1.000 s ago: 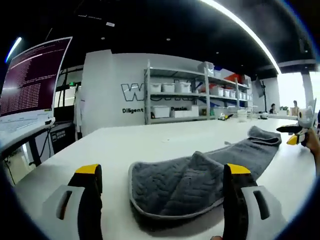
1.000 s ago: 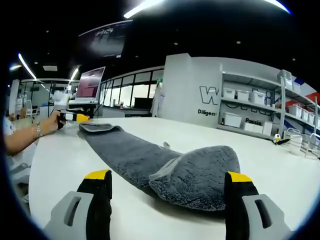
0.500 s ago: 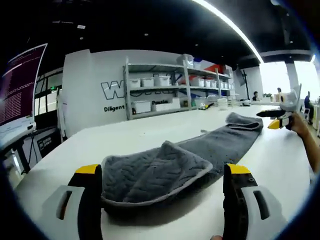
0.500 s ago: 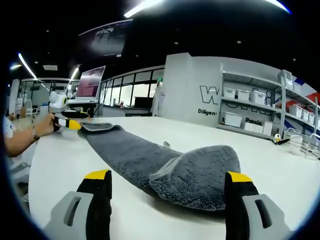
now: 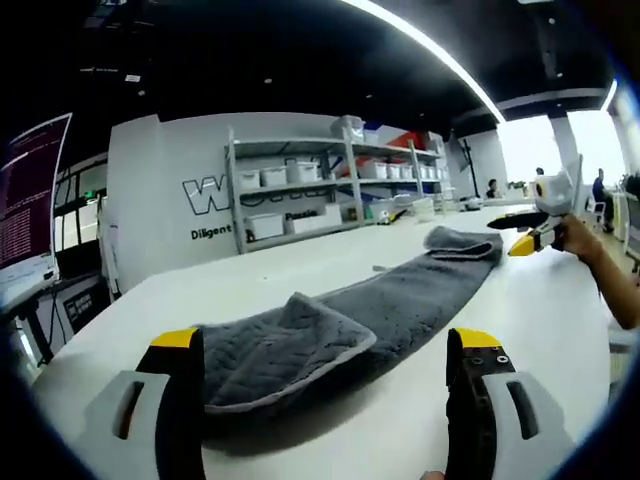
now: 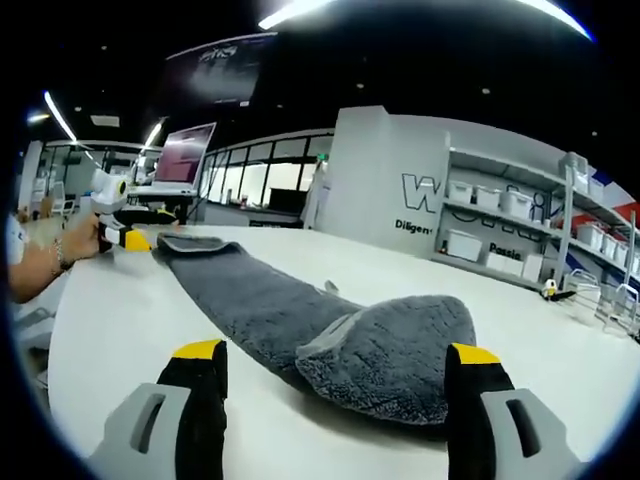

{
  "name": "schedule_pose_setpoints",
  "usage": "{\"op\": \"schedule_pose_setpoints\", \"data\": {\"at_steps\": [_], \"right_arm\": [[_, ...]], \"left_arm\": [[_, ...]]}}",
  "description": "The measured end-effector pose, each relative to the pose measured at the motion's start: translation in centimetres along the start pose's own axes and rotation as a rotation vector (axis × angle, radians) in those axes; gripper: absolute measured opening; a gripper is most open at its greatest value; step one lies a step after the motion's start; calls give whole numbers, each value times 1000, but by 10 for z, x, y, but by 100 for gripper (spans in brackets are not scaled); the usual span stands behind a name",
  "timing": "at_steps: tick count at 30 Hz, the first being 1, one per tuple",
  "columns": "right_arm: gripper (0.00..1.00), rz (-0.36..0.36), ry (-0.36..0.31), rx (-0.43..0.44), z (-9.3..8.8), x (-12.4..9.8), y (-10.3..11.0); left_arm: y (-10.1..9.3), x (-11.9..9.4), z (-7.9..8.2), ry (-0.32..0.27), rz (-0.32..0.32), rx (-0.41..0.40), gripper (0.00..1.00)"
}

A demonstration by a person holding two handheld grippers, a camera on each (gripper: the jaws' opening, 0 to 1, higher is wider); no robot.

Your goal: Open the folded towel by lifting each exposed corner and separating the folded layers until the towel lies flat within the target outline without major curled edges

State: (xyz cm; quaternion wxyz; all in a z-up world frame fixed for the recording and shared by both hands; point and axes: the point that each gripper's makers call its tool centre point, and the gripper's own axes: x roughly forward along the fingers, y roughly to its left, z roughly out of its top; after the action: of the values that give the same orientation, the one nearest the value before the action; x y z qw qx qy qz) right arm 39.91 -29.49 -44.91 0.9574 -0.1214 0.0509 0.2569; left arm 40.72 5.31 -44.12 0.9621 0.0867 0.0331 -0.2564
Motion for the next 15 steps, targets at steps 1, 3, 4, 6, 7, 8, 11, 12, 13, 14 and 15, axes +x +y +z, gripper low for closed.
{"op": "schedule_pose_setpoints", "data": {"at_steps": [1,3,4,6,7,8,11,12,13,14,15], "right_arm": [[87,-5,-3,-14,1,0,-1],[86,-10,-9,-29,3,-1,-1],[85,-11,-10,-31,3,-1,-1],[77,3,-5,-33,2,0,1],[73,11,1,-34,1,1,2],[72,15,4,-38,1,1,3],[72,18,21,-66,-1,4,6],[69,17,25,-76,-2,4,7],[67,17,29,-89,-2,4,8],[64,17,29,-99,-1,3,10],[61,18,27,-104,-1,3,11]], "left_arm": [[0,0,-1,3,-1,7,99],[3,-2,-2,14,26,50,99],[5,-3,-2,21,42,82,99],[5,-3,0,11,40,70,99],[4,-2,0,7,33,57,99],[4,-2,-1,8,27,50,99],[3,-2,-2,13,21,47,99],[2,-3,-2,12,19,50,99],[1,-3,-1,10,16,52,99],[0,-3,-1,8,13,52,99],[-1,-3,-1,7,10,52,99]]}}
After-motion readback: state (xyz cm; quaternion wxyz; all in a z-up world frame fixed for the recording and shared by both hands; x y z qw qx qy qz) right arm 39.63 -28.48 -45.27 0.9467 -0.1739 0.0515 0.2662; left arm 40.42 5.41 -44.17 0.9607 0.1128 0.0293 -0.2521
